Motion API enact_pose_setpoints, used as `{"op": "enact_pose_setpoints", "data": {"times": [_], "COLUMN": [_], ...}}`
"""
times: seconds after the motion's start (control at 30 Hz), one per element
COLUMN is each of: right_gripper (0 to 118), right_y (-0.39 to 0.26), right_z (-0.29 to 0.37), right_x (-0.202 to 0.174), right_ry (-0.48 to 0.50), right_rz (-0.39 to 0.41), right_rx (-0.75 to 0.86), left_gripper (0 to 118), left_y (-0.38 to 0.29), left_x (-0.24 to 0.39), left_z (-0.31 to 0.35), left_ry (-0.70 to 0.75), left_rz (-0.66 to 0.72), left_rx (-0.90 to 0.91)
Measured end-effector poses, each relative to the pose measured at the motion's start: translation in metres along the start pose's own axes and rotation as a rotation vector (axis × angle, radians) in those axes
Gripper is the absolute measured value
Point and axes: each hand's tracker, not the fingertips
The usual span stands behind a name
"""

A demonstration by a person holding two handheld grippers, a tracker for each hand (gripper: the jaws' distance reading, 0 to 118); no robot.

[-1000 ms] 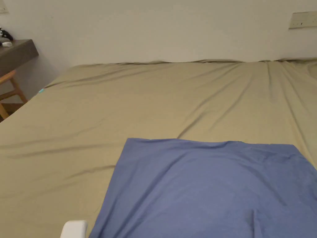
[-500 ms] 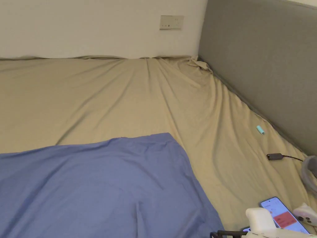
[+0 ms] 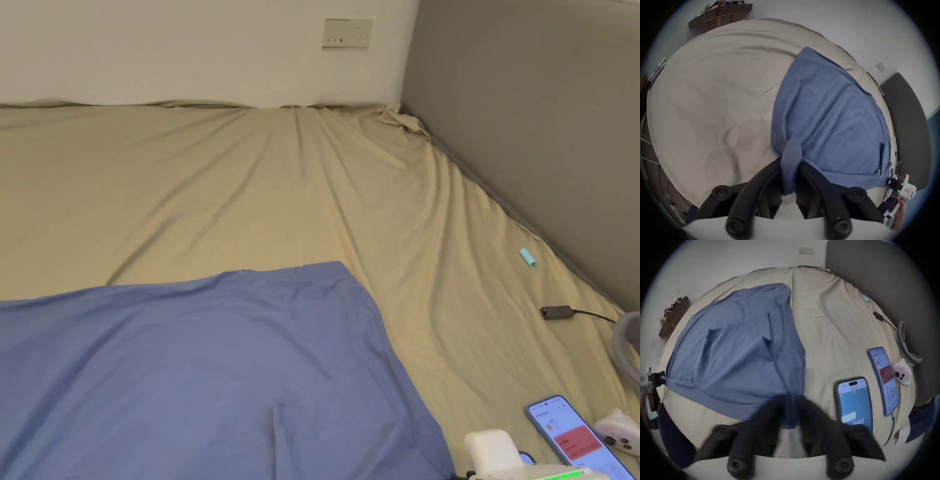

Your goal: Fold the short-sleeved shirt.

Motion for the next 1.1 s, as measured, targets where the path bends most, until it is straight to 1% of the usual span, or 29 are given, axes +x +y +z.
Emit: {"op": "enact_pose_setpoints", "data": {"times": [0.07,0.1,0.13,0.2,0.23,0.27,0.33,0.4,0.47,0.5,0.63,0.73,0.77,0.8,0.87,0.93,1.0,1.03,1.1], "right_gripper": [13,12,12,10,10,9,8,8,7,7,6,6,6,6,6,6,6,6,6], "right_y": [0.0,0.0,0.0,0.001,0.001,0.002,0.004,0.011,0.024,0.032,0.078,0.117,0.128,0.134,0.136,0.135,0.127,0.123,0.112], "right_z": [-0.003,-0.002,0.001,0.009,0.015,0.019,0.029,0.036,0.04,0.041,0.028,0.005,-0.001,-0.002,0.005,0.007,0.004,0.005,0.01], "right_x": [0.0,0.001,0.003,0.012,0.021,0.025,0.035,0.041,0.043,0.043,0.039,0.035,0.033,0.03,0.018,0.008,0.005,0.003,0.005], "right_ry": [0.05,0.059,0.077,0.159,0.215,0.24,0.268,0.303,0.308,0.302,0.239,0.201,0.185,0.178,0.157,0.172,0.126,0.113,0.153], "right_rz": [-0.015,-0.024,-0.046,-0.133,-0.209,-0.241,-0.299,-0.334,-0.362,-0.361,-0.312,-0.272,-0.247,-0.238,-0.171,-0.1,-0.042,-0.026,-0.033], "right_rx": [-0.033,-0.036,-0.028,0.0,0.031,0.051,0.118,0.171,0.222,0.243,0.291,0.296,0.284,0.272,0.296,0.273,0.269,0.26,0.25], "left_gripper": [12,12,12,12,12,12,12,12,12,12,12,12,12,12,12,12,12,12,12], "left_y": [0.0,0.001,0.002,0.005,0.007,0.008,0.011,0.017,0.025,0.03,0.057,0.081,0.084,0.088,0.09,0.094,0.098,0.098,0.096], "left_x": [0.0,-0.001,-0.002,-0.003,-0.006,-0.006,-0.007,-0.009,-0.008,-0.011,-0.011,-0.008,-0.002,0.003,0.01,0.007,0.004,0.006,0.01], "left_z": [0.0,0.0,0.002,0.006,0.008,0.01,0.015,0.02,0.026,0.024,0.017,-0.001,-0.006,-0.011,-0.015,-0.024,-0.031,-0.033,-0.031], "left_ry": [-0.002,-0.007,-0.018,-0.042,-0.052,-0.059,-0.078,-0.132,-0.183,-0.207,-0.308,-0.328,-0.328,-0.313,-0.293,-0.311,-0.322,-0.312,-0.302], "left_rz": [0.008,0.013,0.026,0.045,0.06,0.066,0.084,0.125,0.168,0.189,0.282,0.332,0.346,0.335,0.326,0.34,0.369,0.371,0.362], "left_rx": [-0.003,-0.003,-0.005,-0.001,0.001,0.002,0.01,0.026,0.046,0.054,0.091,0.11,0.107,0.104,0.099,0.093,0.098,0.09,0.092]}}
